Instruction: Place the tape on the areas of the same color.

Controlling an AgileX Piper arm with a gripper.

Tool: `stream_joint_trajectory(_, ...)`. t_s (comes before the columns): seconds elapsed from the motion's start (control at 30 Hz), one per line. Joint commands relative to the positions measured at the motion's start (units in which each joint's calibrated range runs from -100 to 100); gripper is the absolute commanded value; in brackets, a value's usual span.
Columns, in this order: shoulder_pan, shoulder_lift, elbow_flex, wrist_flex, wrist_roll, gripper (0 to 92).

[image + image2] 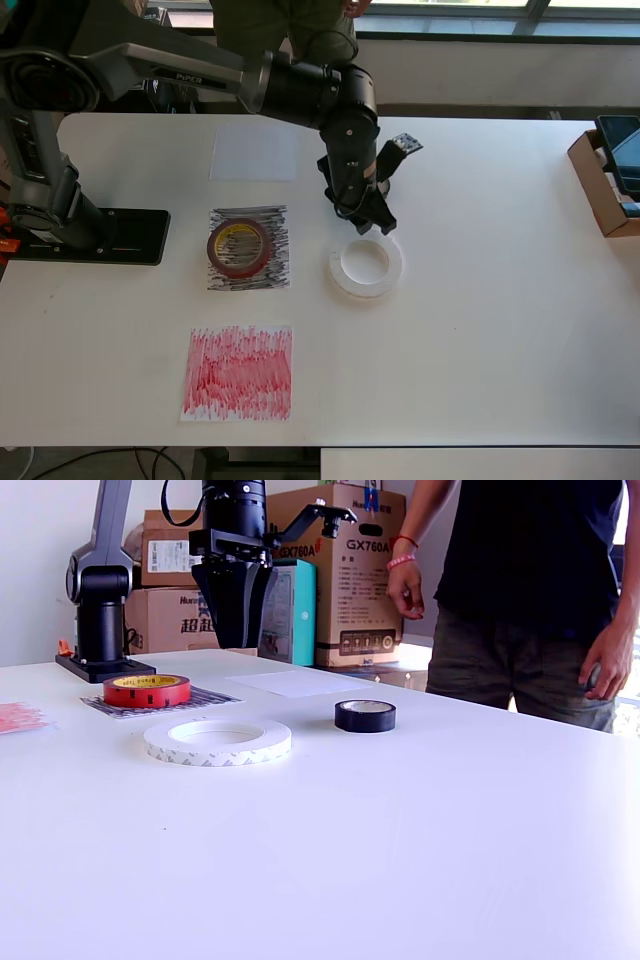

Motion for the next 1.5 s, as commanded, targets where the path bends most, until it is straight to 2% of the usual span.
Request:
stream_joint_trajectory(0.0,-0.39,2.3,-1.52,0.06,-0.78,43.4)
stream_joint_trajectory(0.77,-1.41,8.66,-3.61,0.06,-1.03,43.9)
stream_joint_trajectory(0.87,-1.41,8.75,-3.61,0.31,-1.68,50.5)
stream_joint_trajectory(1.03,-1.34,8.75,-3.52,0.57,-3.65,74.2)
stream_joint_trajectory(1.13,-1.02,8.85,-3.52,0.23,-3.16,83.5)
stream_joint_trajectory(1.27,-0.86,10.06,-3.52,0.14,-2.83,88.3)
stream_joint_trajectory(1.47,-0.78,12.31,-3.52,0.14,-2.83,88.3)
